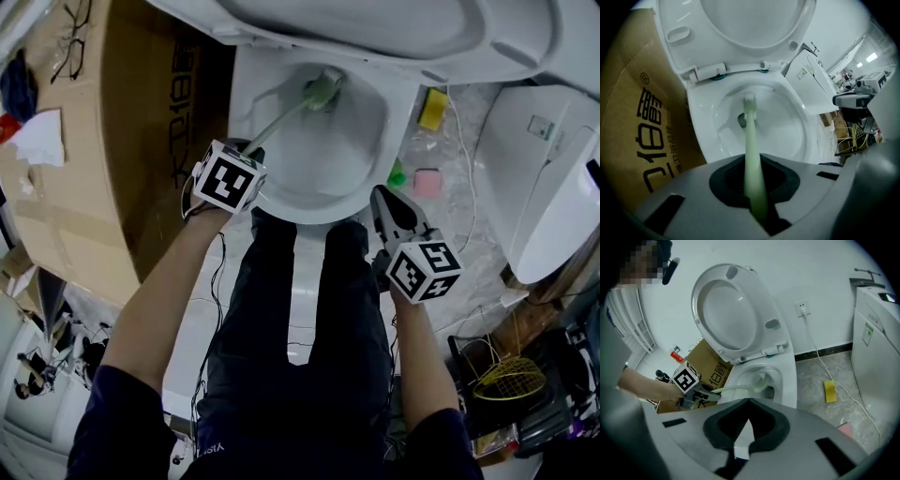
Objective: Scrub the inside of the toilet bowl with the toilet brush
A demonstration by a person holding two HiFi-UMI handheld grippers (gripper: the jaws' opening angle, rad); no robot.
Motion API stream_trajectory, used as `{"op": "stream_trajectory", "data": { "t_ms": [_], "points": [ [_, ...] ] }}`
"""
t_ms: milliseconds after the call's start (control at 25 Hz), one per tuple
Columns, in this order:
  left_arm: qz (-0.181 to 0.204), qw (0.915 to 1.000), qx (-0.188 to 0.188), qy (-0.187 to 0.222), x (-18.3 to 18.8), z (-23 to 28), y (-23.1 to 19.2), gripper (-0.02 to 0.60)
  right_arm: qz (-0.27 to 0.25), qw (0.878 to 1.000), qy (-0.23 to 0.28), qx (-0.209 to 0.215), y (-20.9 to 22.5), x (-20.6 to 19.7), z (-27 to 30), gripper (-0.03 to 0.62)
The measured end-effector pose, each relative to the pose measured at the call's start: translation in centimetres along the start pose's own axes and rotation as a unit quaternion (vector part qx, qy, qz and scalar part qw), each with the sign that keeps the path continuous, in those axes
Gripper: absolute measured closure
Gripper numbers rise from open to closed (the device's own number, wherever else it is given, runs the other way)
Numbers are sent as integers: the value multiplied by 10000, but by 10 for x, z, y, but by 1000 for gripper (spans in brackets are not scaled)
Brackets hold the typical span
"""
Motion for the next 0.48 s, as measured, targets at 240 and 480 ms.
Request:
{"op": "stream_trajectory", "data": {
  "t_ms": [240, 480],
  "points": [
    [74, 9999, -73, 85, 10, 5, 22, 528, 75, 9999, 74, -58, 13, -6, -15, 594],
    [12, 9999, -107, 120, 12, 6, 41, 528, 126, 9998, 151, -88, 21, -14, -29, 594]
  ]
}}
Point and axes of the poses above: the fingertips, and each gripper's own axes: z forward along the fingers, y to its right, x out of its top, the point moved 6 cm from there along -z, backward along the fingers, and after that the axes turned 1 degree about -y, right-handed, at the moved point
